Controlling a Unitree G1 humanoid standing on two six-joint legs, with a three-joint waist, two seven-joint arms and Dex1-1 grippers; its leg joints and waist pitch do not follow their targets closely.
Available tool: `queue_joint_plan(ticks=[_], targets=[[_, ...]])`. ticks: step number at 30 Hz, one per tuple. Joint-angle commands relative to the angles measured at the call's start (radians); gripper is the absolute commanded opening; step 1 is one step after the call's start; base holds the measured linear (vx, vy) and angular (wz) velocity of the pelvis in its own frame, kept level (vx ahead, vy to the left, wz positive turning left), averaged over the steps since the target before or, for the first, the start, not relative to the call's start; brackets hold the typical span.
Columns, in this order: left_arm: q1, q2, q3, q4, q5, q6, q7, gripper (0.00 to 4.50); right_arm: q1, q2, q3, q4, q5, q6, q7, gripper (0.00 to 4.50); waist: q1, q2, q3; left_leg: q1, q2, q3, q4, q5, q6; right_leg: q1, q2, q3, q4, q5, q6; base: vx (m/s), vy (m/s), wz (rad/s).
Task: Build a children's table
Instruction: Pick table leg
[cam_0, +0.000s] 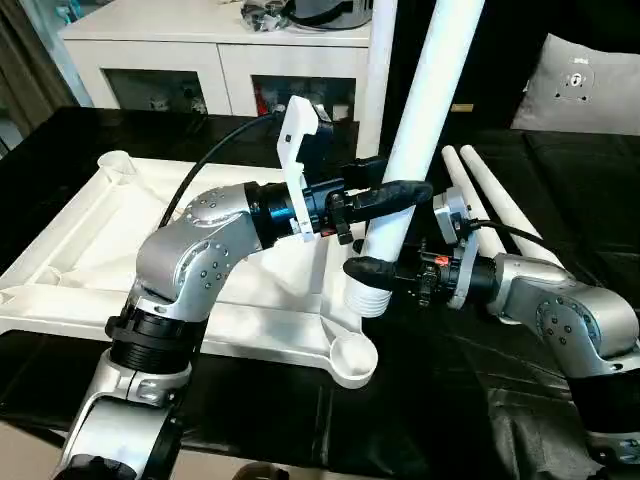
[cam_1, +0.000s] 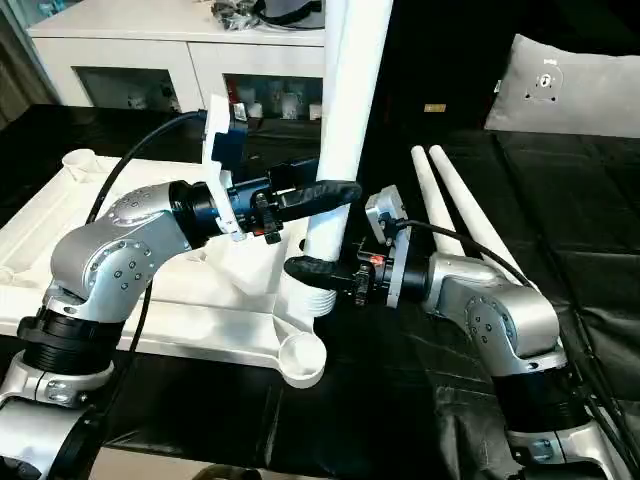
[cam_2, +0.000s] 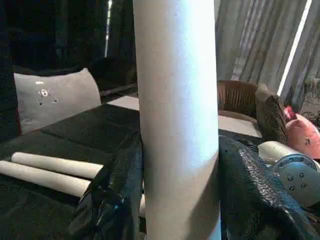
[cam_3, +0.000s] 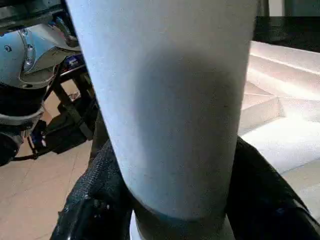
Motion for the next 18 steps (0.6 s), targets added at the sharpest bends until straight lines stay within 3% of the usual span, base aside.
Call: queue_joint_plan(ticks=[1,2,5,9,16,17,18], targets=[[-0.018,0.0,-0.01,-0.031,-0.002,0.009,-0.005,1.84,-0.01,-0.001,-0.002,0.015,-0.014,-0.001,-0.007,2.08,0.003,-0.025,-0.076,0.016,0.05,-0.007,-0.058,-0.032,0.056,0.058,-0.069,0.028,-0.059,-0.022,-0.25,0.0,0.0,0.0],[-0.017,-0.005,-0.003,-0.037,-0.025,0.034,-0.005,1.84,-0.009,0.0,-0.001,0.018,-0.017,-0.004,-0.006,2.08,0.003,-0.025,-0.076,0.016,0.05,-0.007,-0.059,-0.034,0.056,0.057,-0.069,0.028,-0.059,-0.024,-0.251,0.0,0.0,0.0],[-0.012,-0.013,0.007,-0.064,-0.081,0.076,-0.022,2.54,-0.006,0.004,0.0,0.021,-0.022,-0.009,-0.007,2.04,0.004,-0.025,-0.076,0.016,0.049,-0.006,-0.058,-0.038,0.053,0.057,-0.07,0.028,-0.059,-0.031,-0.256,0.0,0.0,0.0],[0.01,-0.021,-0.003,-0.126,-0.163,0.133,-0.064,2.75,-0.001,0.013,0.002,0.017,-0.025,-0.011,-0.011,1.99,0.004,-0.025,-0.075,0.016,0.051,-0.007,-0.059,-0.04,0.052,0.057,-0.069,0.028,-0.057,-0.03,-0.259,0.0,0.0,0.0],[0.032,-0.067,-0.03,-0.147,-0.189,0.171,-0.051,3.38,0.01,0.027,0.007,0.012,-0.032,-0.01,-0.02,1.98,0.004,-0.024,-0.072,0.017,0.05,-0.006,-0.061,-0.067,0.044,0.055,-0.069,0.029,-0.066,-0.084,-0.241,0.0,0.0,0.0],[0.036,-0.079,-0.032,-0.146,-0.182,0.164,-0.036,3.38,0.013,0.03,0.008,0.012,-0.034,-0.01,-0.026,1.98,0.004,-0.02,-0.073,0.017,0.05,-0.008,-0.061,-0.069,0.041,0.056,-0.069,0.029,-0.065,-0.089,-0.239,0.0,0.0,0.0],[0.037,-0.08,-0.032,-0.145,-0.181,0.164,-0.034,3.49,0.013,0.03,0.008,0.012,-0.034,-0.01,-0.027,1.98,0.003,-0.023,-0.072,0.016,0.05,-0.007,-0.061,-0.075,0.038,0.055,-0.069,0.029,-0.068,-0.094,-0.237,0.0,0.0,0.0]])
